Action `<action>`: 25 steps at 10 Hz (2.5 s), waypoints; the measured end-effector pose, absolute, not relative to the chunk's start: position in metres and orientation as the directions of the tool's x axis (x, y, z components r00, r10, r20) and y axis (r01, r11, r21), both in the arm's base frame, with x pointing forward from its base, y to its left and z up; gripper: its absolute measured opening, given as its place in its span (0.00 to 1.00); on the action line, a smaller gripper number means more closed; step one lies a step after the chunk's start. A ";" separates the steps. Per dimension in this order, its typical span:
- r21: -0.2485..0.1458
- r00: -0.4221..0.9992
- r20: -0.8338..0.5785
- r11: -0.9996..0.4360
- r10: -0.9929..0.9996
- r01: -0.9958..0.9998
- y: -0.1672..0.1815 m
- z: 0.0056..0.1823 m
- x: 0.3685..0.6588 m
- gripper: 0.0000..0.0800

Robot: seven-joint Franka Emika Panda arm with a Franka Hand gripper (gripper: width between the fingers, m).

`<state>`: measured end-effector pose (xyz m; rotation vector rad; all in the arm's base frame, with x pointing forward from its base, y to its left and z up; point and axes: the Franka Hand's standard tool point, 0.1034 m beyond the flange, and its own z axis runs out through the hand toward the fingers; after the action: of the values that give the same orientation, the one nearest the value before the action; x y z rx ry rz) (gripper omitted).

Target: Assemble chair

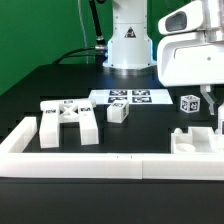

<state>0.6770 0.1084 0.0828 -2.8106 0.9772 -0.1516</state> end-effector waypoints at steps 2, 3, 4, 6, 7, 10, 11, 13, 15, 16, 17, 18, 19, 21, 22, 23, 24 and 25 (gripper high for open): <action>-0.187 0.684 0.019 -0.675 -0.729 -0.714 0.109 0.083 0.677 0.36; -0.188 0.676 0.017 -0.666 -0.737 -0.721 0.109 0.083 0.677 0.38; -0.187 0.691 0.020 -0.682 -0.722 -0.707 0.109 0.083 0.677 0.38; -0.177 0.741 0.024 -0.732 -0.671 -0.658 0.112 0.082 0.675 0.63; -0.173 0.776 0.032 -0.768 -0.630 -0.617 0.115 0.082 0.674 0.79; -0.160 0.895 0.071 -0.890 -0.441 -0.426 0.113 0.082 0.674 0.81; -0.154 0.926 0.083 -0.923 -0.369 -0.354 0.113 0.082 0.674 0.81; -0.116 0.978 0.116 -0.980 -0.174 -0.161 0.115 0.082 0.673 0.81; -0.044 0.989 0.142 -0.998 0.039 0.045 0.123 0.083 0.673 0.81; -0.028 0.982 0.144 -0.992 0.119 0.125 0.123 0.084 0.674 0.81; -0.019 0.973 0.147 -0.983 0.177 0.181 0.122 0.085 0.675 0.81; 0.001 0.942 0.148 -0.953 0.300 0.303 0.120 0.085 0.676 0.81; 0.013 0.914 0.147 -0.925 0.379 0.381 0.118 0.085 0.676 0.81; 0.037 0.843 0.142 -0.854 0.519 0.519 0.112 0.084 0.677 0.81; 0.043 0.821 0.140 -0.832 0.554 0.553 0.111 0.084 0.677 0.81; 0.043 0.822 0.140 -0.833 0.552 0.552 0.110 0.084 0.677 0.76; 0.043 0.822 0.141 -0.833 0.552 0.552 0.110 0.084 0.677 0.76; 0.043 0.822 0.141 -0.833 0.552 0.552 0.110 0.084 0.677 0.57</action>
Offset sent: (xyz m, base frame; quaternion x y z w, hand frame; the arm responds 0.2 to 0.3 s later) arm 0.0000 0.0000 0.0000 0.0000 0.0000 0.0000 1.0000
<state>0.6771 0.1103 0.0842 -2.9994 -0.9081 -0.2321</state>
